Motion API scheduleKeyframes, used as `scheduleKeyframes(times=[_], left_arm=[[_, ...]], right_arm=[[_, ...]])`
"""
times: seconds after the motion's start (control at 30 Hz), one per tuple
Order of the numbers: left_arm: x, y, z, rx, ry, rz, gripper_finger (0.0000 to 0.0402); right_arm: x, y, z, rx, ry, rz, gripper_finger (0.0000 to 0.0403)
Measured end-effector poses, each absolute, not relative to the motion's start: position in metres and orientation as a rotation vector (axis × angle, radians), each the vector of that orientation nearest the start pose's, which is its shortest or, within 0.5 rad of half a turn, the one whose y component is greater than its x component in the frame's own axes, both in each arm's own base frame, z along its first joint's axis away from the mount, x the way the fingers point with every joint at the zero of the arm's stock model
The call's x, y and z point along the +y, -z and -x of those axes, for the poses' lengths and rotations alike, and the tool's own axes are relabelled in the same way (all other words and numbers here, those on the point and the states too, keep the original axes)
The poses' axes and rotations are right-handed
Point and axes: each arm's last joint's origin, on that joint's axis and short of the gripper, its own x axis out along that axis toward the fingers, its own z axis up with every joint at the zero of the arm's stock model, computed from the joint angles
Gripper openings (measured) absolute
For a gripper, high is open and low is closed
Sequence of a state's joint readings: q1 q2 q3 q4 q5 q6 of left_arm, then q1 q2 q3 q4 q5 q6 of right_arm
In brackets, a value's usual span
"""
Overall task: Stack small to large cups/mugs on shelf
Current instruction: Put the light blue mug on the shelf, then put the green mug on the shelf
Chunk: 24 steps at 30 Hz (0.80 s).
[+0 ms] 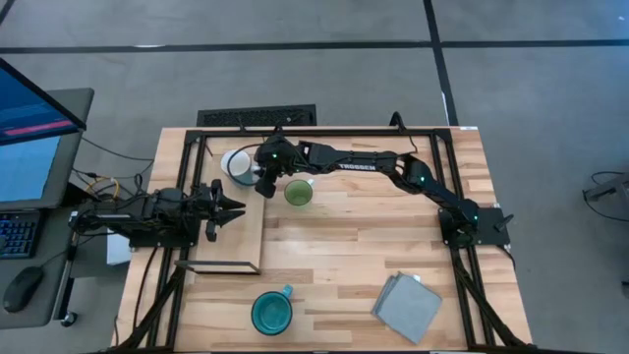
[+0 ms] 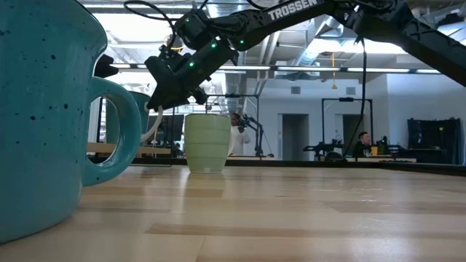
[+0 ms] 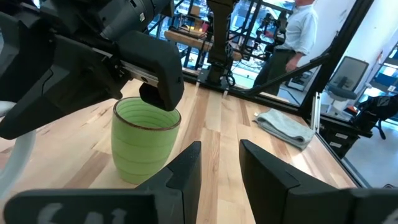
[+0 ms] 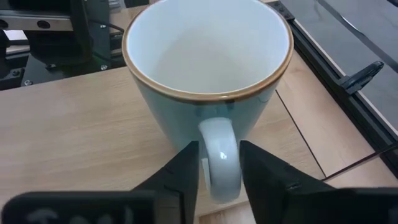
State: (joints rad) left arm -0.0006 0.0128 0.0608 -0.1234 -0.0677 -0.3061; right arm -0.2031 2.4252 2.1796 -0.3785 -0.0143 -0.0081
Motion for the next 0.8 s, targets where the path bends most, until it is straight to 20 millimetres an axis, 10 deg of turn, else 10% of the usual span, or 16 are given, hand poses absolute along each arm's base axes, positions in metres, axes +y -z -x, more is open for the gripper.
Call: scheduleKeyframes(times=[0.8], left_arm=[[0.002, -0.171, -0.094, 0.065, -0.078, 0.306, 0.0098]], right_arm=[[-0.105, -0.217, -0.53, 0.745, 0.245, 0.013, 0.0192]])
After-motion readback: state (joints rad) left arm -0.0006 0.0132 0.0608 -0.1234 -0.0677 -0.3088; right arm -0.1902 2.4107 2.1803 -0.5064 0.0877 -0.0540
